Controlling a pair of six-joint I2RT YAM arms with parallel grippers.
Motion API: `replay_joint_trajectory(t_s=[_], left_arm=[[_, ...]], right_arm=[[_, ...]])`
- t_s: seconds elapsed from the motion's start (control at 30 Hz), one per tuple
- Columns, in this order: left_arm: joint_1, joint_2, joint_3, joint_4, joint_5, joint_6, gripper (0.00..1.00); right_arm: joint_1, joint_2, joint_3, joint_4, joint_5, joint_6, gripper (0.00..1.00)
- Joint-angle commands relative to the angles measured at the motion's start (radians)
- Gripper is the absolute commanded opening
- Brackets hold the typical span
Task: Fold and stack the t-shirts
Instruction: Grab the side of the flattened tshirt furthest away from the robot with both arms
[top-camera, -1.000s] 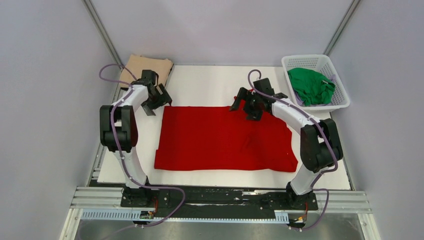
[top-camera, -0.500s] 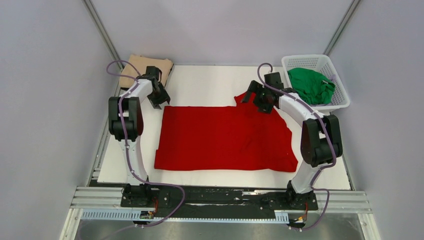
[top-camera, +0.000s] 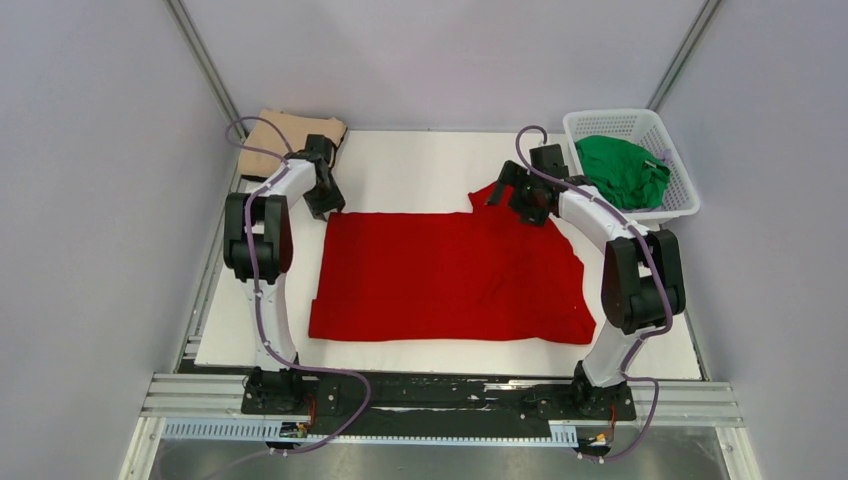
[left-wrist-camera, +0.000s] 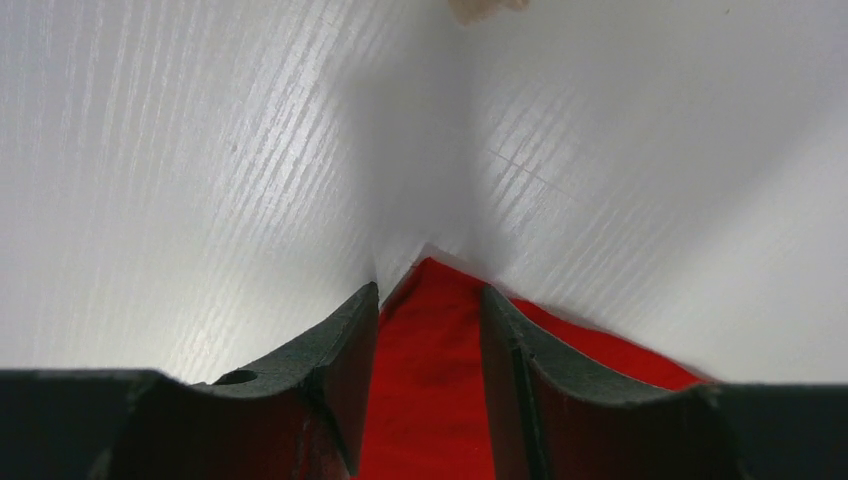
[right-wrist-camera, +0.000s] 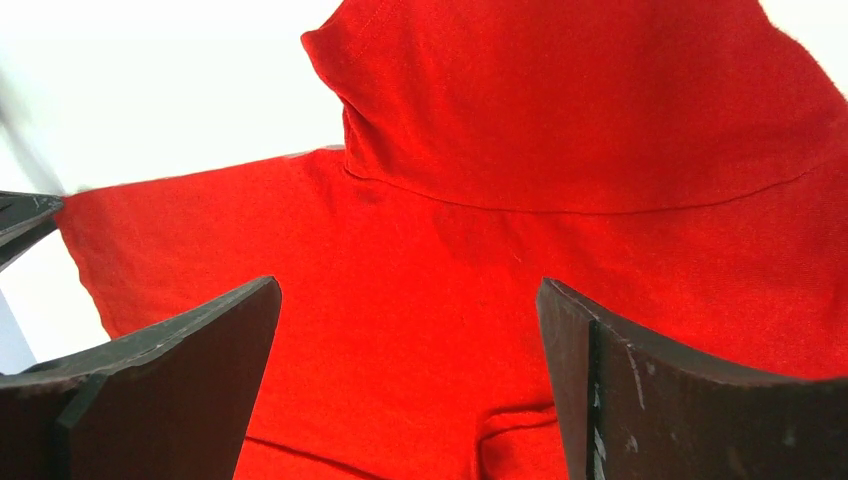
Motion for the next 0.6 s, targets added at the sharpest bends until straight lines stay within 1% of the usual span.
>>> replay_joint_trajectory(t_s=[0.0,0.13,0.2,0.33,0.37,0.4,0.43,0.47,0.57], left_arm=[[-0.029,0.056,0.011,-0.089,-0.031,-0.007,0.49],[-0.042,0.074,0.029,-0.092,-0.030,-0.010,0.46],[-0.050,0.084,0.038,-0.098,-0.040,-0.009,0.43],[-0.057,0.108,0.064,-0.124,-0.065,-0.002,0.29],[-0.058,0.113,0.068,-0.127,-0.067,0.004,0.21],[-0.059,0.113,0.070,-0.125,-0.068,0.008,0.17],[-0.060,0.112,0.072,-0.123,-0.067,0.020,0.04],[-0.060,0.107,0.072,-0.122,-0.066,0.031,0.00],[-0.061,0.081,0.059,-0.111,-0.080,0.044,0.00]], right_arm=[[-0.006,-0.019,-0.005,0.022,0.024,-0.017,1.00],[-0.008,-0.026,-0.015,0.022,0.033,-0.020,1.00],[-0.009,-0.027,-0.018,0.022,0.036,-0.022,1.00],[-0.015,-0.028,-0.012,0.022,0.048,-0.028,1.00],[-0.016,-0.025,-0.009,0.022,0.052,-0.030,1.00],[-0.018,-0.021,-0.003,0.021,0.055,-0.031,1.00],[-0.021,-0.016,0.005,0.022,0.055,-0.034,1.00],[-0.023,-0.008,0.017,0.020,0.054,-0.038,1.00],[-0.028,0.035,0.074,0.014,0.057,-0.057,1.00]])
